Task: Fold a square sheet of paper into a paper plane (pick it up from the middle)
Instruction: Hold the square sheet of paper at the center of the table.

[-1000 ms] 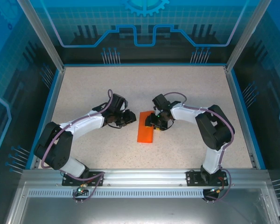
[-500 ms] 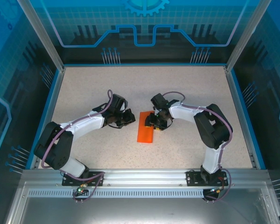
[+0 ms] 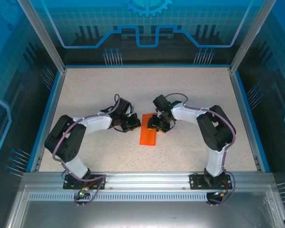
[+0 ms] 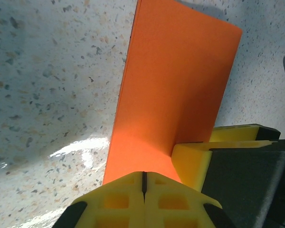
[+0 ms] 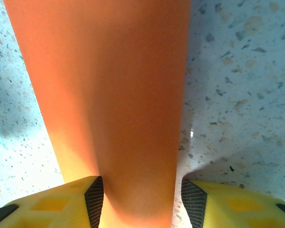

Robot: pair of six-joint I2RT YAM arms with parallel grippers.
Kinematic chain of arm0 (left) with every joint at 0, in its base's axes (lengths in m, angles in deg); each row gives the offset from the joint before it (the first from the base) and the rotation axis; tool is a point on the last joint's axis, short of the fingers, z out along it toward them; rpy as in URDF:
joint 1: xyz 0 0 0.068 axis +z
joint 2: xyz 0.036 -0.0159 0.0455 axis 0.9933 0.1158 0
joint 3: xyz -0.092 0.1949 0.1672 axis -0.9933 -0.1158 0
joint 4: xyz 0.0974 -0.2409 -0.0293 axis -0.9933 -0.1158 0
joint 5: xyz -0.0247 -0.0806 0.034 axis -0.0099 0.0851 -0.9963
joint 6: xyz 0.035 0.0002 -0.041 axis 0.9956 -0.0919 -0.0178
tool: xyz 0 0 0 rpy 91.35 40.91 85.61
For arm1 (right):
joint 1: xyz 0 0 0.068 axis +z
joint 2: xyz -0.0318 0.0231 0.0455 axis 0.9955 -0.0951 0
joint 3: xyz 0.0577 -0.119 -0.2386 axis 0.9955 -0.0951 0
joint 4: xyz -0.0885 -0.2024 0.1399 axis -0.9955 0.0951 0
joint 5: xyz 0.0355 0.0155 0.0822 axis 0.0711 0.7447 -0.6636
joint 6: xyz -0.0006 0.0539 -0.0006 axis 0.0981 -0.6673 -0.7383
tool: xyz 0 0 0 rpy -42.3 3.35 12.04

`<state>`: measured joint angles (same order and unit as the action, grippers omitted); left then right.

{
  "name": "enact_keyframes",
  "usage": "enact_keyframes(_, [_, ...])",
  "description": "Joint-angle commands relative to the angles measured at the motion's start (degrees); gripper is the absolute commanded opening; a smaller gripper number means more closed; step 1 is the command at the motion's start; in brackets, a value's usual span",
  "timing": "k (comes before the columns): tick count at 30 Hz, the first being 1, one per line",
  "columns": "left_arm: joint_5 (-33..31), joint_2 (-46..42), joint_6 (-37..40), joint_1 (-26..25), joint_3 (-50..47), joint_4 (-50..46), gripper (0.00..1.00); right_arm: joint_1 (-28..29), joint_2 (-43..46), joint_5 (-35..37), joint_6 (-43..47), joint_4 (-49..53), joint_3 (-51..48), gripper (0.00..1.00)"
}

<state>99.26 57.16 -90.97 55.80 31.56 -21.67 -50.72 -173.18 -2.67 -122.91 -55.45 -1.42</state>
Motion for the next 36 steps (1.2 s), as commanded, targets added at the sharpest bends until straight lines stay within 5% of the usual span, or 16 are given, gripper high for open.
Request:
enact_keyframes(1, [3.1,1.7,-1.4,-0.4,2.0,2.4,0.0,1.1,-5.6,5.1,-0.5,2.9,-2.5,0.53])
enact_keyframes(27, [-0.4,11.9,1.0,-2.6,5.2,-3.0,0.0,1.2,-5.9,4.0,-0.2,2.1,-2.2,0.54])
enact_keyframes(36, [-1.2,13.4,1.7,-2.9,4.4,-3.2,0.0,-2.6,6.8,-2.7,2.1,-4.9,-4.7,0.58])
